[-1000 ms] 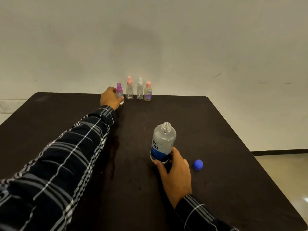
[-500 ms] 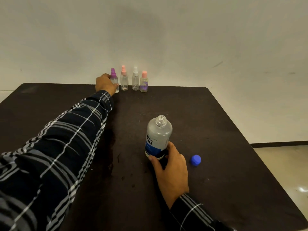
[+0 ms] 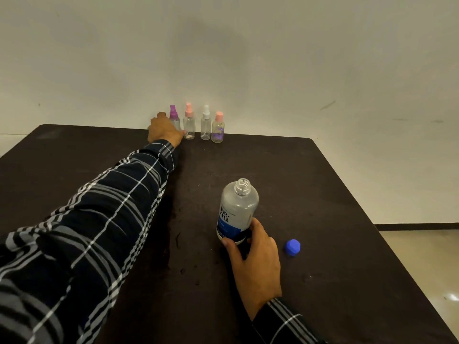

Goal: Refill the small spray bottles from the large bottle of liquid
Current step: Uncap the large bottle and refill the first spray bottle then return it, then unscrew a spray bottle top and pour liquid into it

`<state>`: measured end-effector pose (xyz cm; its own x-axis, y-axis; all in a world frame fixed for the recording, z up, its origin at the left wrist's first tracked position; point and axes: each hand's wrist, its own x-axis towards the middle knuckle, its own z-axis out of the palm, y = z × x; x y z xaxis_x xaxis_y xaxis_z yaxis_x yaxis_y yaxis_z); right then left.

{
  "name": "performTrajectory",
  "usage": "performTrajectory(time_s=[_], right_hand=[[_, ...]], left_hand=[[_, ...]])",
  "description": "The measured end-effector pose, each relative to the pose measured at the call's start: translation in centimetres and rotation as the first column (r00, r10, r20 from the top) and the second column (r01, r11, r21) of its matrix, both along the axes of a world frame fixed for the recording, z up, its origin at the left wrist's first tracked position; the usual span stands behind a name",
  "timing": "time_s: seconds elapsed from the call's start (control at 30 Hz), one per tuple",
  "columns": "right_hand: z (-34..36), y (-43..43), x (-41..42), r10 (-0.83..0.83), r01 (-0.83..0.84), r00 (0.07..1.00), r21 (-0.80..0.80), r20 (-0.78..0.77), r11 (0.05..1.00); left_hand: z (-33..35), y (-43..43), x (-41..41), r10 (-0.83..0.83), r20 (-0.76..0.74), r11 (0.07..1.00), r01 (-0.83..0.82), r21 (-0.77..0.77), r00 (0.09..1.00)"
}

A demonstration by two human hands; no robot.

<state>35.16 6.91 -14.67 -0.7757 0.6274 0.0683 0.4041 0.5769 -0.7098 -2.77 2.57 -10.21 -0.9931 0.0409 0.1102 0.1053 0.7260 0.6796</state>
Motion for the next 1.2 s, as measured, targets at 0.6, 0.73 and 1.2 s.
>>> performTrajectory(time_s=[0.6, 0.73, 1.2], right_hand=[[0.0, 0.2, 0.0, 0.01, -0.01, 1.0, -0.013, 0.004, 1.0], [0.0, 0.2, 0.0, 0.012, -0.012, 1.0, -0.012, -0.004, 1.0], [0.5, -0.2, 0.5, 0.004, -0.007, 0.997, -0.04, -0.071, 0.999]], left_hand=[[3.0, 3.0, 1.1, -0.327, -0.386, 0.869, 0.114, -0.481, 0.863], [4.0, 2.8, 1.3, -0.333, -0.376, 0.882, 0.145, -0.448, 0.865], [9.2, -6.1, 14.0, -0.55, -0.029, 0.796, 0.513, -0.321, 0.835]])
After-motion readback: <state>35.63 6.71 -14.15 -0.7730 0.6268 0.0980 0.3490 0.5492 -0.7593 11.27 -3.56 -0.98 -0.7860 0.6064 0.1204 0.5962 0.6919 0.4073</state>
